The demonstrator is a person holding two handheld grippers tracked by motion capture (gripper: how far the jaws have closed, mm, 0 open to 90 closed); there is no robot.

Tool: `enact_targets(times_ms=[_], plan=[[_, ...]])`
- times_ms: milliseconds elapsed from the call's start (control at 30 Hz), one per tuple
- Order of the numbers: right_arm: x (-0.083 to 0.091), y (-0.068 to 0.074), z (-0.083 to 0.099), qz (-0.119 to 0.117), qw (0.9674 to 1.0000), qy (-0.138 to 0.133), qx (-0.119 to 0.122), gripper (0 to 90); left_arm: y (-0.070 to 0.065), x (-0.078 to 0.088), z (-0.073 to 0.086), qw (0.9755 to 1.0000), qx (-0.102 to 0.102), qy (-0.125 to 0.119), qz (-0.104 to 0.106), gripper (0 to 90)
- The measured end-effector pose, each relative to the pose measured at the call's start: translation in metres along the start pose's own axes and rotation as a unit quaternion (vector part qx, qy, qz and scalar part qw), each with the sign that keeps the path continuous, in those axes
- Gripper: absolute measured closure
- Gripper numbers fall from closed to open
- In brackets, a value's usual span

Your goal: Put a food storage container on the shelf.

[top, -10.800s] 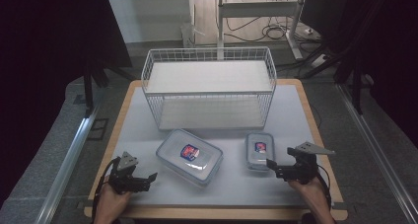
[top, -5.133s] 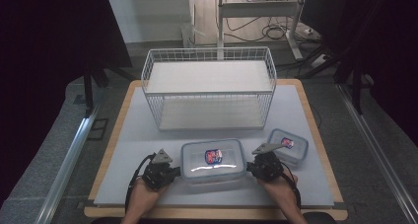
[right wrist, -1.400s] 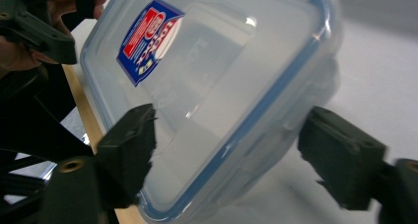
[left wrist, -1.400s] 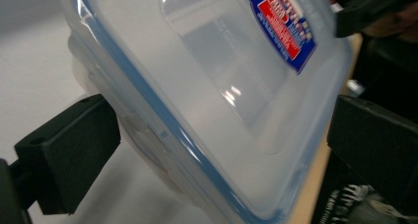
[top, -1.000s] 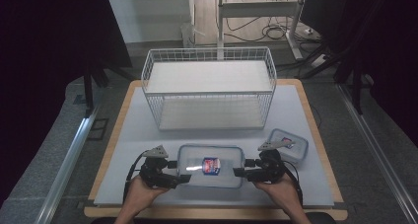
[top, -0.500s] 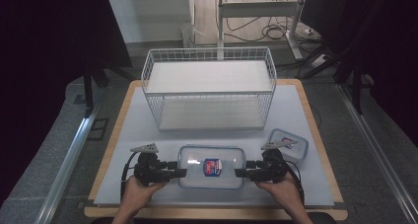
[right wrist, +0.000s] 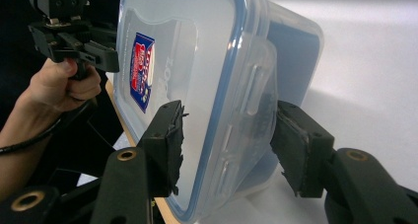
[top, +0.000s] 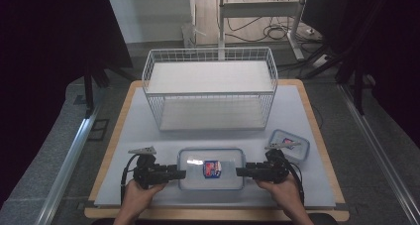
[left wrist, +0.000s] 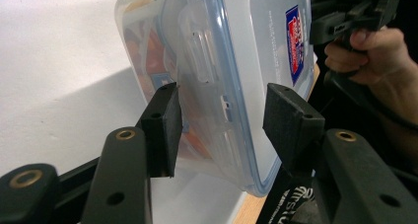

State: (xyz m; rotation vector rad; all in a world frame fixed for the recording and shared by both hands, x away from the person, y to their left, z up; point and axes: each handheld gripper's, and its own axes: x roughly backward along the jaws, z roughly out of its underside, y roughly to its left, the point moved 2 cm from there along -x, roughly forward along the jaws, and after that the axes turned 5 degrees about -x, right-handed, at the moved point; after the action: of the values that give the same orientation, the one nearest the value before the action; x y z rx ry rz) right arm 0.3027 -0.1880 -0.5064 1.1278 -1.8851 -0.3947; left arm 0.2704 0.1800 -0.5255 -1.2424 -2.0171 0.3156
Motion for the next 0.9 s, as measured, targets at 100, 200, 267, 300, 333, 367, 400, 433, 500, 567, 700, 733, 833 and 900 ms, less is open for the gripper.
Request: enact_targets(times_ms=[100, 200, 267, 300, 333, 367, 400, 433, 500, 567, 700, 733, 833, 900], plan=[[-0.0005, -0.0044, -0.0002, -0.013, 0.9996, 0.003, -0.024, 48.4, -0.0004, -0.0001, -0.0002, 1.0, 0.005, 0.0, -0.001, 49.9], [0.0008, -0.0038, -0.0003, -0.014, 0.9995, 0.004, -0.028, 50.1, -0.0011, -0.0002, -0.0007, 1.0, 0.006, -0.001, -0.003, 50.2], [0.0021, -0.0036, 0.0001, -0.016, 0.9994, 0.005, -0.031, 51.4, -0.0011, -0.0001, -0.0012, 1.0, 0.005, -0.002, -0.004, 50.8], [0.0026, -0.004, 0.0005, -0.018, 0.9993, 0.003, -0.033, 51.9, -0.0011, -0.0001, -0.0013, 1.0, 0.005, -0.003, -0.004, 50.8], [0.003, -0.0043, 0.0009, -0.02, 0.9992, 0.003, -0.033, 52.1, -0.0011, 0.0, -0.0014, 1.0, 0.004, -0.003, -0.004, 50.9], [0.0032, -0.0043, 0.0009, -0.02, 0.9992, 0.003, -0.033, 52.2, -0.001, 0.0, -0.0013, 1.0, 0.003, -0.003, -0.004, 50.9], [0.0032, -0.0044, 0.0007, -0.021, 0.9993, 0.003, -0.032, 52.2, -0.001, 0.0, -0.0012, 1.0, 0.003, -0.004, -0.004, 51.0], [0.003, -0.005, 0.0004, -0.023, 0.9992, 0.002, -0.032, 52.5, -0.0008, 0.0001, -0.001, 1.0, 0.002, -0.004, -0.004, 51.1], [0.0037, -0.0058, 0.0005, -0.027, 0.9991, 0.004, -0.033, 53.2, -0.0005, 0.0008, -0.0007, 1.0, -0.003, -0.003, -0.001, 51.6], [0.004, -0.0065, 0.0007, -0.03, 0.999, 0.003, -0.033, 53.6, -0.0009, 0.0011, -0.0004, 1.0, -0.006, -0.003, -0.001, 51.7], [0.0052, -0.0058, 0.0012, -0.033, 0.999, 0.004, -0.031, 54.2, -0.001, 0.0019, 0.0001, 0.9999, -0.015, 0.0, 0.001, 52.1], [0.0052, -0.0058, 0.0012, -0.033, 0.999, 0.004, -0.03, 54.1, -0.001, 0.0017, 0.0001, 0.9999, -0.011, -0.002, 0.001, 52.1], [0.0043, -0.0047, 0.0012, -0.025, 0.9994, 0.0, -0.026, 52.4, -0.0001, 0.0009, -0.0002, 1.0, -0.001, -0.009, 0.001, 52.2], [0.0025, -0.0006, 0.0005, -0.006, 0.9998, -0.007, -0.016, 51.0, 0.0, 0.0008, -0.0009, 0.9999, 0.006, -0.013, -0.002, 52.6]])
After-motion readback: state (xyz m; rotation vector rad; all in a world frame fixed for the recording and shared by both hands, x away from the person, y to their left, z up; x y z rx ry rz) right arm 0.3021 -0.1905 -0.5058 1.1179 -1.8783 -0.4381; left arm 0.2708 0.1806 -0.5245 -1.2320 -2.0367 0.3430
